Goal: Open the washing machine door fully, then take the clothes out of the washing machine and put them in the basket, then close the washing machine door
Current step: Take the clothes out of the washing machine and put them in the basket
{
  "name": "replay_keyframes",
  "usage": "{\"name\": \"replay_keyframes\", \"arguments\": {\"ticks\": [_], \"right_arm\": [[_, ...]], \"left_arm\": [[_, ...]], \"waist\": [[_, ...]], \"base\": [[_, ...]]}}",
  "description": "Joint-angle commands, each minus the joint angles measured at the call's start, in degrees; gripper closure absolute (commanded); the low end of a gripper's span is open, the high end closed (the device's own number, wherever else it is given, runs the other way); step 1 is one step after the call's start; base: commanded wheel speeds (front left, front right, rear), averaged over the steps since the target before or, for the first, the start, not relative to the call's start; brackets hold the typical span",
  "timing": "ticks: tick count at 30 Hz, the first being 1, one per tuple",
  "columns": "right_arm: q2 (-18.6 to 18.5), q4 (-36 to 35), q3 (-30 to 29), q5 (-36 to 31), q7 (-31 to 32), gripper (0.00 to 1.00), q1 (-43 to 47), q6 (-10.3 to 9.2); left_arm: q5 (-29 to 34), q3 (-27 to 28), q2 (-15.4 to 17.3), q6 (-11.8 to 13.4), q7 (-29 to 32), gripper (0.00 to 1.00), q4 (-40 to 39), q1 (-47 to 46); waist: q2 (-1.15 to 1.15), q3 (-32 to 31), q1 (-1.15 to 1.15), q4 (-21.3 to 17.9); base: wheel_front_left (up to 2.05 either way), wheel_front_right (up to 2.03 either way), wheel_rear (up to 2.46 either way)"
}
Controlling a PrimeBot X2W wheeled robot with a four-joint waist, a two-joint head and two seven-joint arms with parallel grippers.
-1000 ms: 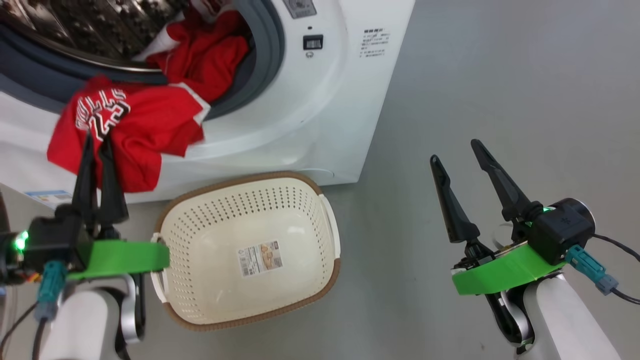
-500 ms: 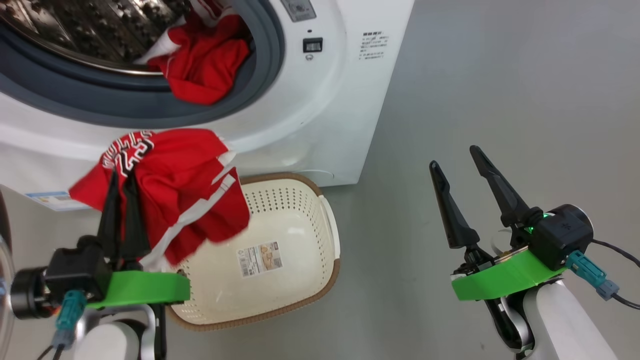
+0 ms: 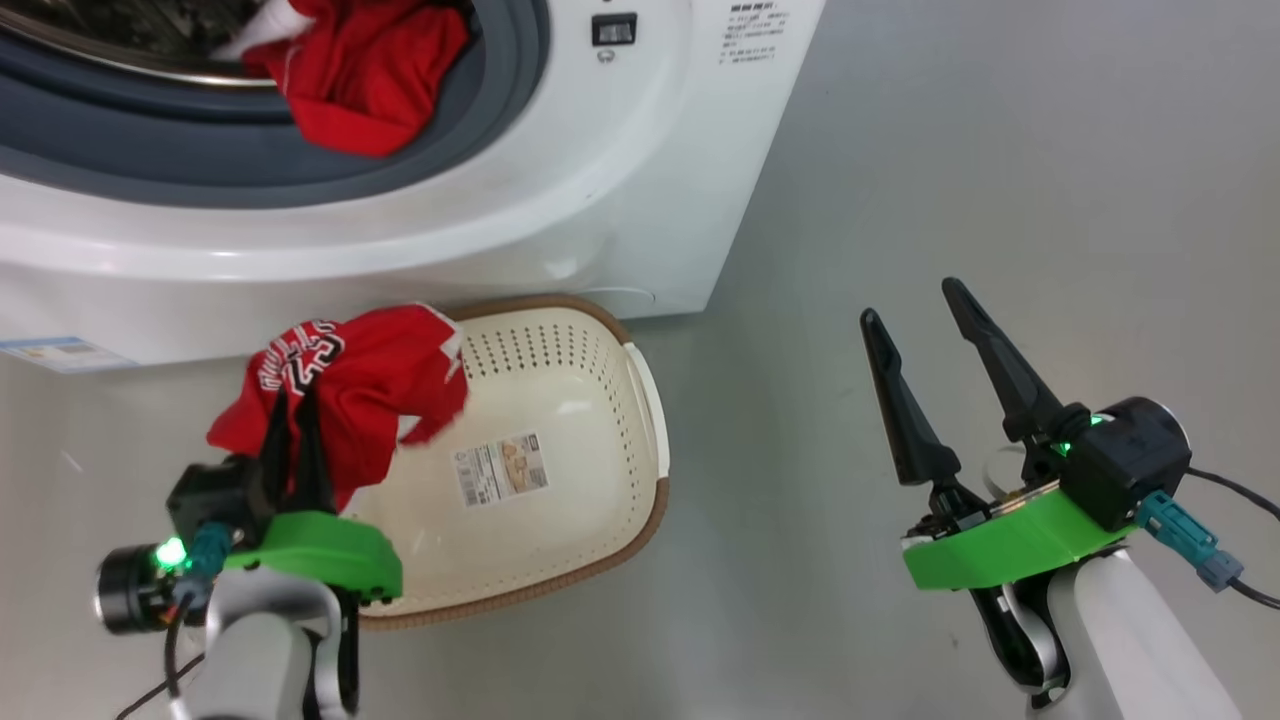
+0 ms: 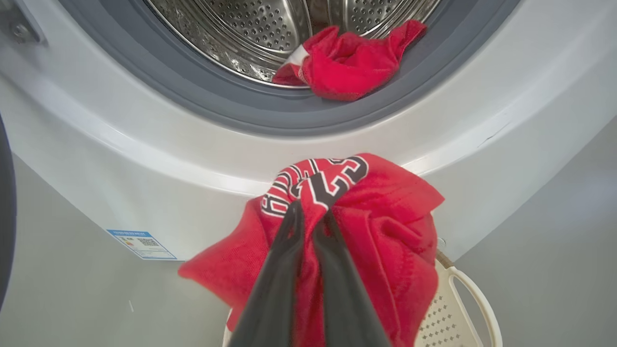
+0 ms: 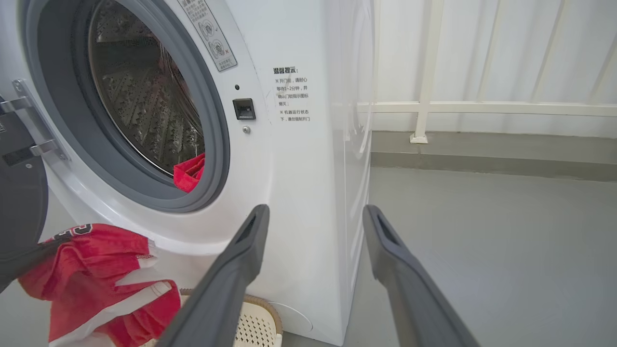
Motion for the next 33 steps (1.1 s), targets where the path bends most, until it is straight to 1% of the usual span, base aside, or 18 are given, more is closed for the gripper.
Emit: {"name": "replay_keyframes", "arguments": {"ticks": [1, 2, 3, 7, 12, 23, 27, 28, 29, 31, 32, 33], "right_arm": [[0.3, -1.6, 1.4, 1.0, -0.4, 0.0, -1.2, 0.35], [0.3, -1.7, 1.4, 1.0, -0.4, 0.0, -1.5, 0.35], [0.3, -1.6, 1.4, 1.0, -0.4, 0.0, -1.7, 0.35], [0.3, -1.7, 1.2, 1.1, -0.4, 0.0, -2.4, 0.35], [0.3, -1.7, 1.4, 1.2, -0.4, 0.0, -3.0, 0.35], [0.3, -2.1, 1.6, 1.6, -0.4, 0.0, -4.4, 0.35], [0.3, -2.1, 1.7, 2.0, -0.4, 0.0, -4.9, 0.35], [0.3, -2.1, 1.7, 2.2, -0.4, 0.0, -5.0, 0.35], [0.3, -2.1, 1.6, 2.3, -0.4, 0.0, -5.1, 0.35], [0.3, -2.1, 1.4, 2.3, -0.4, 0.0, -5.1, 0.35], [0.3, -2.1, 1.2, 2.3, -0.4, 0.0, -5.1, 0.35], [0.3, -2.0, 1.1, 2.4, -0.4, 0.0, -5.1, 0.35]], "left_arm": [[-0.6, 1.6, 0.7, -0.4, -0.8, 1.0, 0.4, -1.6], [-1.5, 1.8, 0.1, -1.1, -1.1, 1.0, 4.3, -3.2], [-2.3, 2.0, -0.3, -1.5, -1.2, 1.0, 6.4, -4.0], [-4.3, 2.5, -1.5, -2.8, -1.6, 1.0, 14.1, -7.3], [-4.8, 2.4, -2.0, -4.6, -1.9, 1.0, 22.9, -12.0], [-5.7, 3.1, -2.0, -7.7, -2.0, 1.0, 37.6, -20.2], [-6.0, 3.3, -1.7, -8.5, -2.0, 1.0, 40.8, -21.5], [-6.1, 3.3, -1.7, -8.7, -2.0, 0.98, 41.8, -21.8], [-6.4, 3.4, -1.8, -9.2, -2.0, 0.88, 42.9, -22.1], [-6.6, 3.1, -1.9, -9.9, -2.0, 0.8, 44.8, -22.7], [-6.7, 3.2, -1.9, -10.0, -2.0, 0.72, 45.4, -23.0], [-6.8, 3.1, -2.0, -10.2, -1.9, 0.62, 46.0, -23.2]], "waist": [[0.0, 1.4, 0.0, -0.3], [0.0, 2.3, 0.0, -0.5], [0.0, 2.7, 0.0, -0.5], [0.0, 4.3, 0.0, -0.9], [0.0, 6.4, 0.0, -1.4], [0.0, 10.2, 0.0, -3.7], [0.0, 11.0, 0.0, -4.5], [0.0, 11.1, 0.0, -4.7], [0.0, 11.3, 0.0, -4.8], [0.0, 11.6, 0.0, -5.1], [0.0, 11.7, 0.0, -5.1], [0.0, 11.9, 0.0, -5.2]], "base": [[0.0, 0.0, 0.0], [0.0, 0.0, 0.0], [0.0, 0.0, 0.0], [0.0, 0.0, 0.0], [0.0, 0.0, 0.0], [0.0, 0.0, 0.0], [0.0, 0.0, 0.0], [0.0, 0.0, 0.0], [0.0, 0.0, 0.0], [0.0, 0.0, 0.0], [0.0, 0.0, 0.0], [0.0, 0.0, 0.0]]}}
